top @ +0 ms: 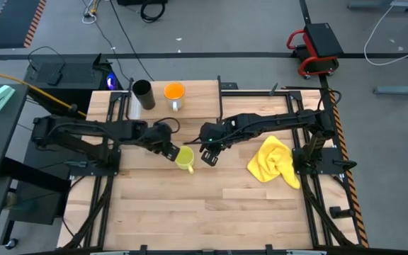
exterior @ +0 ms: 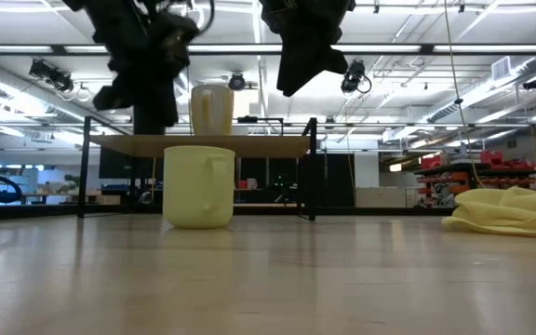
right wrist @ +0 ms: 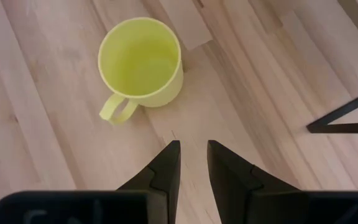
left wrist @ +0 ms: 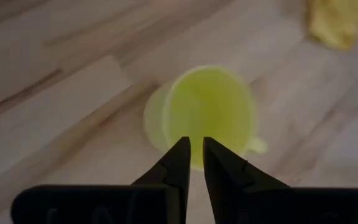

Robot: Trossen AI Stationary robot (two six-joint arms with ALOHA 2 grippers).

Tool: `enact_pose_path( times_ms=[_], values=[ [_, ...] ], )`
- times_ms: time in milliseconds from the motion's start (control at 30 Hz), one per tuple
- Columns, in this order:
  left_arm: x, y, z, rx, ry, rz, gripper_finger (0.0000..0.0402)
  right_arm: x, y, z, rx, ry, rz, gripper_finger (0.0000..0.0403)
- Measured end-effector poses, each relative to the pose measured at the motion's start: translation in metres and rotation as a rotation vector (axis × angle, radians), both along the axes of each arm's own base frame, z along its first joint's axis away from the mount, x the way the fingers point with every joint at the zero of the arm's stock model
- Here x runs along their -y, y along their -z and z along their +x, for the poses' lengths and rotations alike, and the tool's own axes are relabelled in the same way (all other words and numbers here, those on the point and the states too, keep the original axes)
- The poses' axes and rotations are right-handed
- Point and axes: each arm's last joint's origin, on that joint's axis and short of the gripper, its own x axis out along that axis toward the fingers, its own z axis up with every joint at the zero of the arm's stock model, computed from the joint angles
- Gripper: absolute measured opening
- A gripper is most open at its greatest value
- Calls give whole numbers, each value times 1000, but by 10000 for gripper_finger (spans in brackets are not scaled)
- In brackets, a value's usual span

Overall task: Stack small to large cups/mugs on shelf
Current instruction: Put the yellow mug on the shelf

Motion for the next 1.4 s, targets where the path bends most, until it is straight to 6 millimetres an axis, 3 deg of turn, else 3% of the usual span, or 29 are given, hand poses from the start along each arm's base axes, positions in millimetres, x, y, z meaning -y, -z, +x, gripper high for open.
enact_pose_path(
  times_ms=[100,400,667,1400],
  values=[
    [-5,11,7,-63,27,-17,63,0,1,-2,-14,17,8,87],
    [-17,11,17,-118,47,10,89,-1,1,-3,-29,19,10,87],
    [-14,24,27,-155,86,-16,105,-1,2,-4,-35,26,12,87],
    [-16,42,38,-193,90,-27,101,-1,2,-4,-34,31,1,87]
  ],
)
